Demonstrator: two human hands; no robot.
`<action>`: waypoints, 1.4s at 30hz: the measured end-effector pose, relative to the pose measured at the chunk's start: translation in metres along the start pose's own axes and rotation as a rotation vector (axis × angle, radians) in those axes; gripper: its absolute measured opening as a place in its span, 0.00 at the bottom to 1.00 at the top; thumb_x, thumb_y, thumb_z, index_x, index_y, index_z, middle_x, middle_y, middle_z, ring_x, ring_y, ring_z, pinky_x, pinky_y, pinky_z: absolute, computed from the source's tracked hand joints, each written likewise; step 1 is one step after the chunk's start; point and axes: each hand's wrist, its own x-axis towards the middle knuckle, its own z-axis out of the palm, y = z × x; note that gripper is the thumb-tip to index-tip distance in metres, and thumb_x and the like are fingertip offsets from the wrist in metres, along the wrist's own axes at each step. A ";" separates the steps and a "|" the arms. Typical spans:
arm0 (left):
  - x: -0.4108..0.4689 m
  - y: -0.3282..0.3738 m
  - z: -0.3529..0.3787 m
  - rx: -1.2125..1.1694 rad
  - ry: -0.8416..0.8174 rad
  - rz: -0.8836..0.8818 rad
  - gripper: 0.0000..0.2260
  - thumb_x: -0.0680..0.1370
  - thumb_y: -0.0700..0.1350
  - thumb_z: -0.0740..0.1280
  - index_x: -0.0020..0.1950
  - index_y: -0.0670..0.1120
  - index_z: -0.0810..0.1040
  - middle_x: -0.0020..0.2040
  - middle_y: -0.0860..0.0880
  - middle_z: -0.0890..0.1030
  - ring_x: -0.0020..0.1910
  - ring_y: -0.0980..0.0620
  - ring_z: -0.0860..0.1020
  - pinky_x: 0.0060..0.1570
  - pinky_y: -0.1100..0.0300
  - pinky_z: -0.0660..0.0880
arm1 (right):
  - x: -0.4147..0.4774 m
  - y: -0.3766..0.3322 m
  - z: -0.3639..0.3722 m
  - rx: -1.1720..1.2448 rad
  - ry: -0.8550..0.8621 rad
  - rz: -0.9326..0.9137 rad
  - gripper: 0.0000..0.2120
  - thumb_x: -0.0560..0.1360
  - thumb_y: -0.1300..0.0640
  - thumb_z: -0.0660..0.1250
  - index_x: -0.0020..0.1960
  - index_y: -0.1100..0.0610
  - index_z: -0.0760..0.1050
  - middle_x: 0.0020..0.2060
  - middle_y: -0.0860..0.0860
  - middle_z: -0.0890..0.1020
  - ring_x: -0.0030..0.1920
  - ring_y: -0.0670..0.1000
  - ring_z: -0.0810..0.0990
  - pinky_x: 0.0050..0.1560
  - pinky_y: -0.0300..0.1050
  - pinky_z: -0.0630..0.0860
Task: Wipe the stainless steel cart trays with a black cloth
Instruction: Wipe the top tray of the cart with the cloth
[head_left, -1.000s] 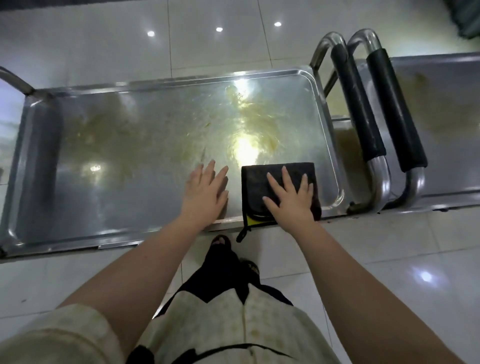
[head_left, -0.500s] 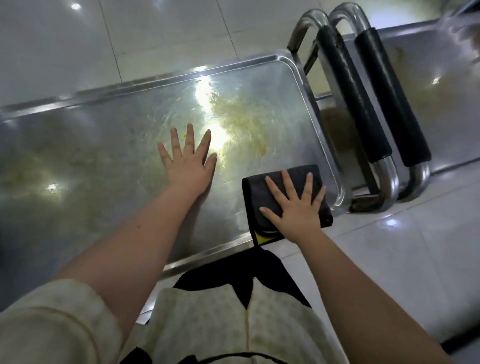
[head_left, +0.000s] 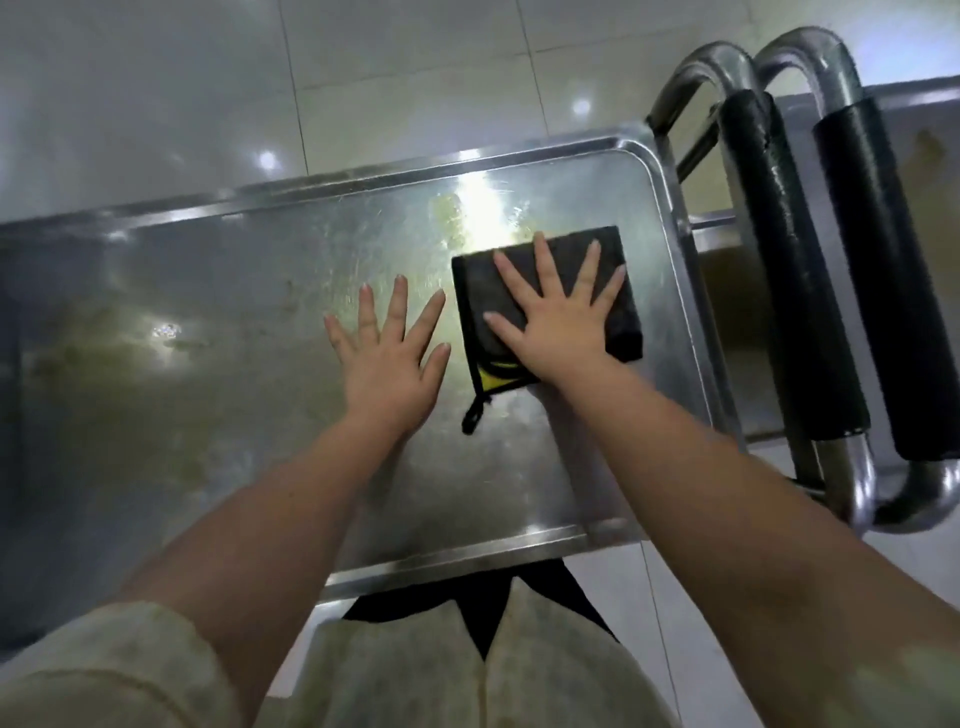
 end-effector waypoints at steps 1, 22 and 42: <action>0.000 0.000 0.000 0.000 0.006 -0.003 0.25 0.81 0.65 0.38 0.79 0.65 0.44 0.81 0.51 0.47 0.79 0.40 0.43 0.70 0.29 0.37 | 0.026 -0.004 -0.009 -0.021 -0.001 0.009 0.35 0.71 0.24 0.38 0.75 0.33 0.35 0.79 0.47 0.38 0.74 0.70 0.32 0.63 0.77 0.29; 0.004 0.001 -0.002 -0.077 0.023 -0.262 0.25 0.81 0.63 0.43 0.79 0.64 0.43 0.81 0.52 0.44 0.77 0.35 0.39 0.70 0.29 0.38 | 0.051 -0.016 -0.011 -0.045 0.050 -0.231 0.33 0.73 0.26 0.37 0.75 0.33 0.34 0.78 0.41 0.40 0.75 0.68 0.34 0.62 0.81 0.35; 0.012 0.003 -0.008 -0.078 -0.007 -0.288 0.25 0.81 0.60 0.40 0.79 0.63 0.40 0.81 0.52 0.40 0.77 0.34 0.37 0.69 0.28 0.39 | -0.061 0.004 0.018 -0.011 0.035 -0.176 0.31 0.77 0.31 0.43 0.78 0.35 0.42 0.79 0.43 0.46 0.76 0.69 0.40 0.64 0.81 0.39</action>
